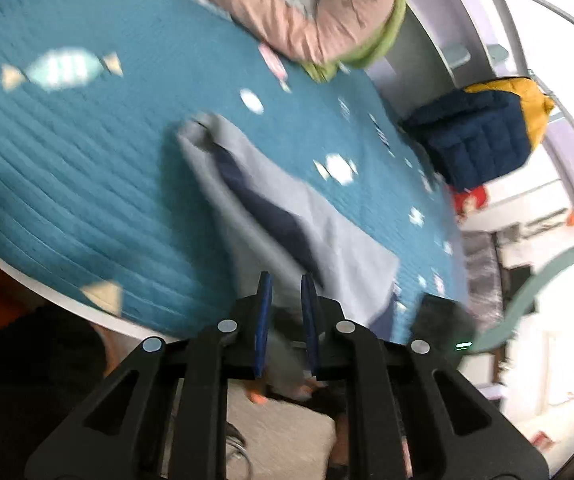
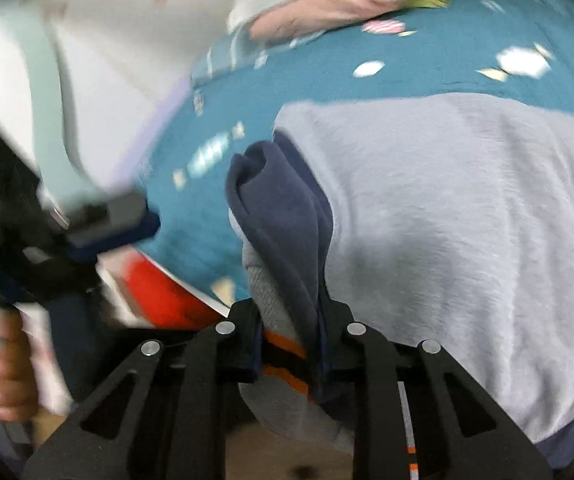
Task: Fold large clothes
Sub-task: 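Lift the striped hem edge with both tools and fold it over the jacket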
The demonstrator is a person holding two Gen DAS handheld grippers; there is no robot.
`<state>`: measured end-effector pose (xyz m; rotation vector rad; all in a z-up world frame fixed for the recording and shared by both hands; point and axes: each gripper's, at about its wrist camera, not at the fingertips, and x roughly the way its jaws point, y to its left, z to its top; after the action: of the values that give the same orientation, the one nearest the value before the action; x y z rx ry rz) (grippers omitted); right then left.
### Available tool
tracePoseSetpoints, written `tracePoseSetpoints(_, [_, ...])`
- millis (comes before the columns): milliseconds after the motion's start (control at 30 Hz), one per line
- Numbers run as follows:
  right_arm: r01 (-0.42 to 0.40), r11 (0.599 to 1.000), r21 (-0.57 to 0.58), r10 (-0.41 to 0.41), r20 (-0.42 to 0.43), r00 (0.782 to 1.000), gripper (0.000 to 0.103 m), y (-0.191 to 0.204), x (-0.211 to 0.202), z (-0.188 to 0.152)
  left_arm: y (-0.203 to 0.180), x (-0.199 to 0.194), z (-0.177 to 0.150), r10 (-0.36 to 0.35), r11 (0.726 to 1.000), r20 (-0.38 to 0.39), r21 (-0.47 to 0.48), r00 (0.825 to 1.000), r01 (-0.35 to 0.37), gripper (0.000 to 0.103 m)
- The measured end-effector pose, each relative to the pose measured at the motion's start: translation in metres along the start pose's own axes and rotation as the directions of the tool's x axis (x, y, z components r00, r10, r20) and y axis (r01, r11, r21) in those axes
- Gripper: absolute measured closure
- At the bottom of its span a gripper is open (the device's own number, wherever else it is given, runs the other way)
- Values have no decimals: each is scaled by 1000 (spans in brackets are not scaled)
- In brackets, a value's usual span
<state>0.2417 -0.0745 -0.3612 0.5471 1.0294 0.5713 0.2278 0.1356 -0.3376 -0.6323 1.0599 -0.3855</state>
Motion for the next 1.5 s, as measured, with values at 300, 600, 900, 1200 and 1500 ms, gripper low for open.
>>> tracePoseSetpoints(300, [-292, 893, 341, 187, 309, 933, 84, -93, -128, 3, -45, 55, -9, 115, 989, -40, 103, 993, -110, 88])
tracePoseSetpoints(600, [-292, 783, 549, 39, 425, 904, 84, -182, -188, -62, -115, 155, -57, 151, 959, -171, 265, 974, -102, 86])
tracePoseSetpoints(900, [-33, 781, 623, -165, 257, 952, 72, -200, -196, -76, -123, 214, -87, 268, 920, -223, 348, 937, -180, 82])
tracePoseSetpoints(1200, [186, 895, 406, -311, 267, 912, 67, -154, -240, -37, -130, 214, -87, 296, 909, -213, 363, 931, -206, 82])
tracePoseSetpoints(1500, [191, 872, 450, -225, 23, 974, 87, -229, -173, -24, -120, 202, -76, 176, 964, -284, 246, 943, -106, 61])
